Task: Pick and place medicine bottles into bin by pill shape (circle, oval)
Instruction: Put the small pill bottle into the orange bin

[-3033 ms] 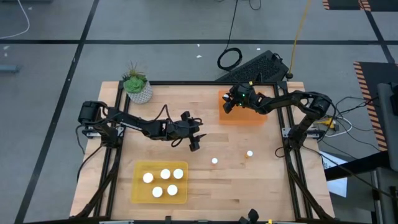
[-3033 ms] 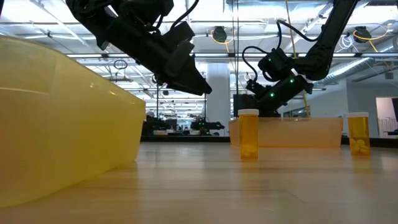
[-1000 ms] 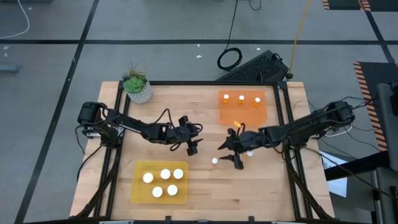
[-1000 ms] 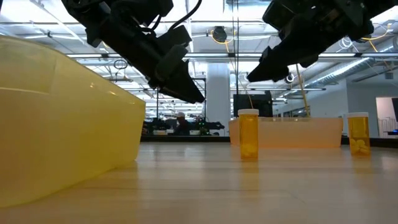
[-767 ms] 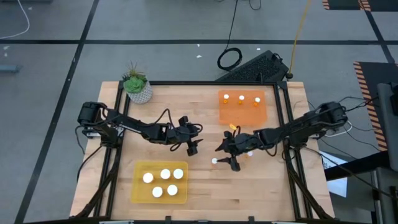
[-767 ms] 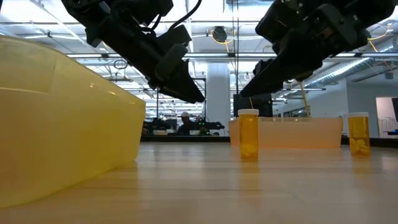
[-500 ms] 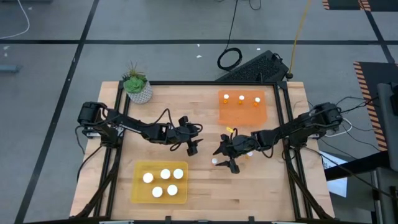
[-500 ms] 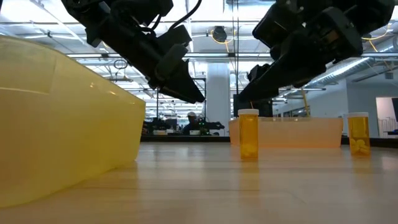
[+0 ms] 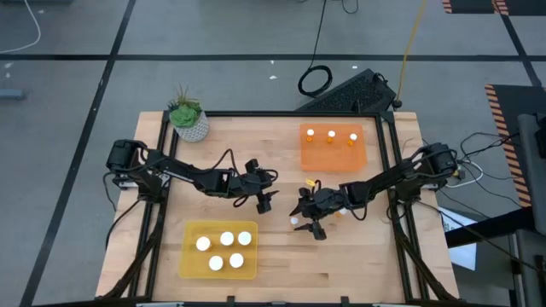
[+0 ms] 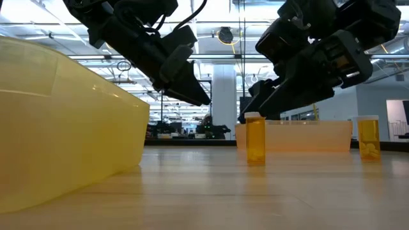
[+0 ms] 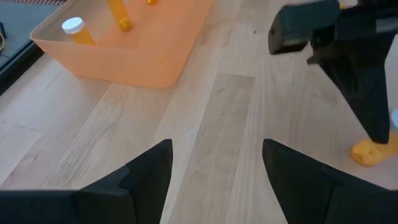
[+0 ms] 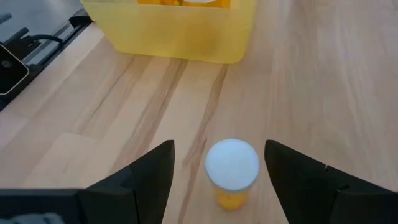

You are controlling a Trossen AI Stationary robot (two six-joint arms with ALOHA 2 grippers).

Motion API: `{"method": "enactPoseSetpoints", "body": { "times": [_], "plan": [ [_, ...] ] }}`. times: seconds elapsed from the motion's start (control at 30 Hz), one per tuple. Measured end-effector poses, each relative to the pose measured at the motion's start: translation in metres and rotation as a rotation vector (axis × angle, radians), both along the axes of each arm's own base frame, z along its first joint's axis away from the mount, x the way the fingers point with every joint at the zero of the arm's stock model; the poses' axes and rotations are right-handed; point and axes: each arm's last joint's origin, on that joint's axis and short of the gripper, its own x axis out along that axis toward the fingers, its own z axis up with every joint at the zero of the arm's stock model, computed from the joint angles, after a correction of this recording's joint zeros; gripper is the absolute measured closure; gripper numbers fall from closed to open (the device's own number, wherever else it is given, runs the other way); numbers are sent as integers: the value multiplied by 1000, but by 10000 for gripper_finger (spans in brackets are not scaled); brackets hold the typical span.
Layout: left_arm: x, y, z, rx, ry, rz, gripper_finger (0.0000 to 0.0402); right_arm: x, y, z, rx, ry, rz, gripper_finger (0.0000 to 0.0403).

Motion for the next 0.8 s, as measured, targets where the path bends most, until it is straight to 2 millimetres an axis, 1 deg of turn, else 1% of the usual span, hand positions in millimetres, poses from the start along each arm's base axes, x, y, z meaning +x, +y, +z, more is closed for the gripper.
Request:
{"method": "enactPoseSetpoints", "body": {
  "times": [0.13,0.23,0.8],
  "plan": [
    [0,0,0,0,-3,0,151,2,-2,-3,1,-2,-7,162],
    [0,0,0,0,-3,0,151,2,-4,-2,7,-3,-20,170],
    [0,0,0,-2,-3,1,151,3,-8,-3,27,5,11,267]
  ]
}}
